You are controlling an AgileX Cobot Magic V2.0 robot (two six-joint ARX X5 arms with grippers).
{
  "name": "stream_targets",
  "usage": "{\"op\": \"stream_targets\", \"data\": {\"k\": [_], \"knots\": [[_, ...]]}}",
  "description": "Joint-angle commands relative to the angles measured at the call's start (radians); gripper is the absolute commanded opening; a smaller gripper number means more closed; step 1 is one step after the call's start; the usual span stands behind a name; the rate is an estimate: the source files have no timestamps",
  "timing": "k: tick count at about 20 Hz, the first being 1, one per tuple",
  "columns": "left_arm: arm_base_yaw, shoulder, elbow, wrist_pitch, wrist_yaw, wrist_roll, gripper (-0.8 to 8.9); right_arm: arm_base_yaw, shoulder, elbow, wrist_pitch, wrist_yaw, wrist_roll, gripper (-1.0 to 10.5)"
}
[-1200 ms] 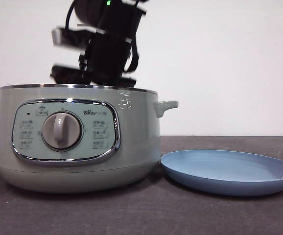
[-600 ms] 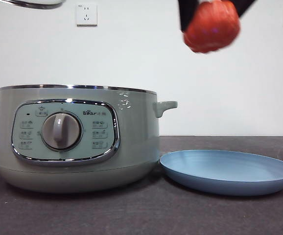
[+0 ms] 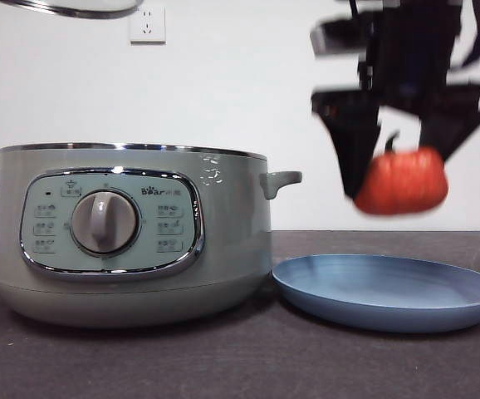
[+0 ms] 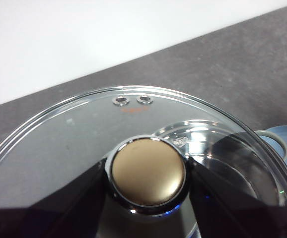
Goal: Take the pumpkin out from the steamer,put the pumpkin in the blue plate,close the lid
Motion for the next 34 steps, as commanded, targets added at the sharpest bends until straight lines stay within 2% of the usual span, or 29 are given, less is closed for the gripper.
{"op": "stream_targets", "data": {"k": [1,2,5,8,11,19,20,27,34], "knots": [[-0.001,0.003,0.004,0.050,0.010,0.004,-0.08,-0.011,0.006,-0.103,0.154,-0.082,-0.027,0.0],[-0.001,0.008,0.004,0.051,0.010,0.004,-0.09,-0.020,0.011,-0.136,0.208,-0.118,-0.031,0.0],[-0.001,0.021,0.004,0.056,0.010,0.004,-0.08,-0.044,0.034,-0.159,0.233,-0.130,-0.035,0.0],[-0.001,0.029,0.004,0.069,0.010,0.004,-0.08,-0.087,0.060,-0.159,0.238,-0.224,-0.063,0.1],[-0.001,0.038,0.004,0.081,0.011,0.004,-0.08,-0.112,0.082,-0.159,0.238,-0.233,-0.066,0.2],[-0.001,0.040,0.004,0.088,0.057,0.004,-0.09,-0.119,0.104,-0.159,0.235,-0.229,-0.066,5.2],[-0.001,0.040,0.004,0.088,0.064,0.004,-0.09,-0.119,0.104,-0.159,0.233,-0.229,-0.066,5.4],[-0.001,0.081,0.004,0.088,0.076,0.004,-0.09,-0.119,0.073,-0.159,0.226,-0.232,-0.038,5.4],[-0.001,0.219,0.004,0.110,0.168,0.004,-0.09,-0.120,-0.152,-0.159,0.195,-0.224,-0.017,5.4]]}}
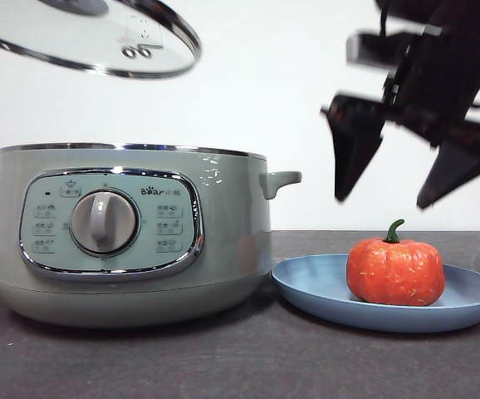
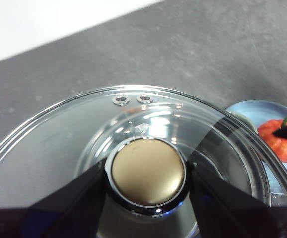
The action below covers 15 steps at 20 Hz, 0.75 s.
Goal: Take the pumpkin out from the steamer,put the pumpkin in the blue plate,close the lid
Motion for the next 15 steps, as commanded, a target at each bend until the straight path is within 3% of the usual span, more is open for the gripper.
{"op": "stream_targets", "data": {"k": [1,5,8,15], "knots": [[-0.001,0.048,0.004,0.062,0.025,0.004,-0.09,0.000,-0.074,-0.010,-0.006,0.006,0.011,5.4],[-0.002,0.161,0.004,0.111,0.089,0.003,-0.09,-0.006,-0.206,-0.010,-0.006,0.013,0.011,5.4],[-0.002,0.232,0.004,0.137,0.095,0.003,-0.09,-0.014,-0.277,-0.010,-0.013,0.066,0.010,5.4],[-0.015,0.344,0.004,0.137,0.149,0.003,-0.09,-0.034,-0.349,-0.010,-0.026,0.109,0.010,5.4]]}}
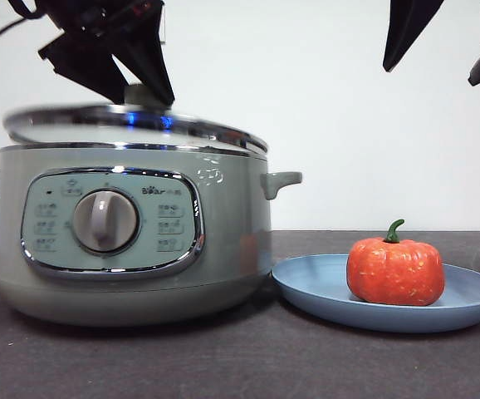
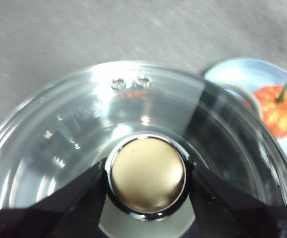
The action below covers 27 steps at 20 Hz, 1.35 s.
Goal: Take the pumpkin out from the steamer,put the pumpkin in the blue plate,close the lid
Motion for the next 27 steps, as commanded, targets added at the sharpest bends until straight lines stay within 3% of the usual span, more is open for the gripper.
{"op": "stream_targets", "data": {"k": [1,6,7,10,20,21,23,24,26,27], "knots": [[-0.008,0.029,0.004,0.024,0.021,0.003,-0.09,-0.005,-0.001,-0.010,0.000,0.003,0.008,5.4],[-0.019,0.039,0.004,-0.036,0.027,0.007,0.03,-0.012,-0.001,-0.010,-0.011,0.003,0.005,5.4],[-0.019,0.039,0.004,-0.038,0.027,0.007,0.53,-0.012,-0.001,-0.010,-0.011,0.003,0.005,5.4],[-0.019,0.039,0.004,-0.024,0.027,0.006,4.80,-0.012,-0.001,-0.010,-0.013,0.002,0.005,5.4],[-0.019,-0.067,0.004,-0.061,0.027,-0.024,4.66,-0.011,-0.001,-0.010,-0.024,0.000,0.005,5.3],[-0.019,-0.092,0.004,-0.079,0.027,-0.024,4.43,-0.011,-0.002,-0.010,-0.024,-0.004,0.005,5.3],[-0.019,-0.148,0.004,-0.120,0.027,-0.023,2.63,-0.011,-0.010,-0.010,-0.031,-0.005,0.005,5.3],[-0.019,-0.176,0.004,-0.140,0.027,-0.018,1.62,-0.011,-0.016,-0.010,-0.031,-0.005,0.002,4.9],[-0.019,-0.230,0.004,-0.176,0.026,-0.014,-0.23,-0.010,-0.027,-0.010,-0.031,-0.005,0.000,2.1],[-0.019,-0.256,0.004,-0.188,0.018,-0.013,-0.09,-0.010,-0.034,-0.010,-0.031,-0.005,-0.005,0.6]]}}
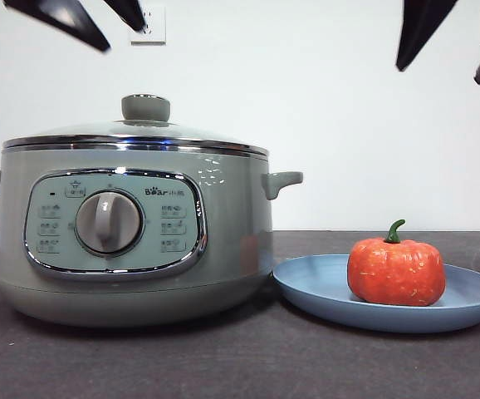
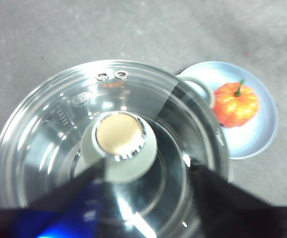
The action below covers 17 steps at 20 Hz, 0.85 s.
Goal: Take the pumpkin out from the steamer,put the pumpkin in the blue plate,close the lid
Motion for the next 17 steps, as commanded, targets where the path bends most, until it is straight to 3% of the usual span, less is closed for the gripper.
{"op": "stream_targets", "data": {"k": [1,6,9,12,14,17], "knots": [[-0.002,-0.055,-0.004,-0.019,-0.031,0.007,-0.09,0.002,-0.018,-0.010,0.005,-0.001,-0.010,-0.2],[-0.002,-0.214,-0.083,0.028,-0.106,0.027,-0.09,0.055,-0.138,-0.089,0.122,-0.001,-0.037,-0.1],[-0.002,-0.359,-0.270,0.151,-0.196,0.026,-0.09,0.106,-0.251,-0.226,0.291,0.002,-0.043,-0.1],[-0.002,-0.515,-0.478,0.270,-0.225,0.000,-0.09,0.143,-0.344,-0.375,0.418,0.006,-0.039,-0.1],[-0.002,-0.600,-0.577,0.341,-0.228,0.000,-0.09,0.146,-0.364,-0.425,0.439,0.006,-0.021,-0.1],[0.000,-0.612,-0.594,0.317,-0.229,0.000,-0.04,0.145,-0.357,-0.425,0.412,0.008,0.013,0.0]]}}
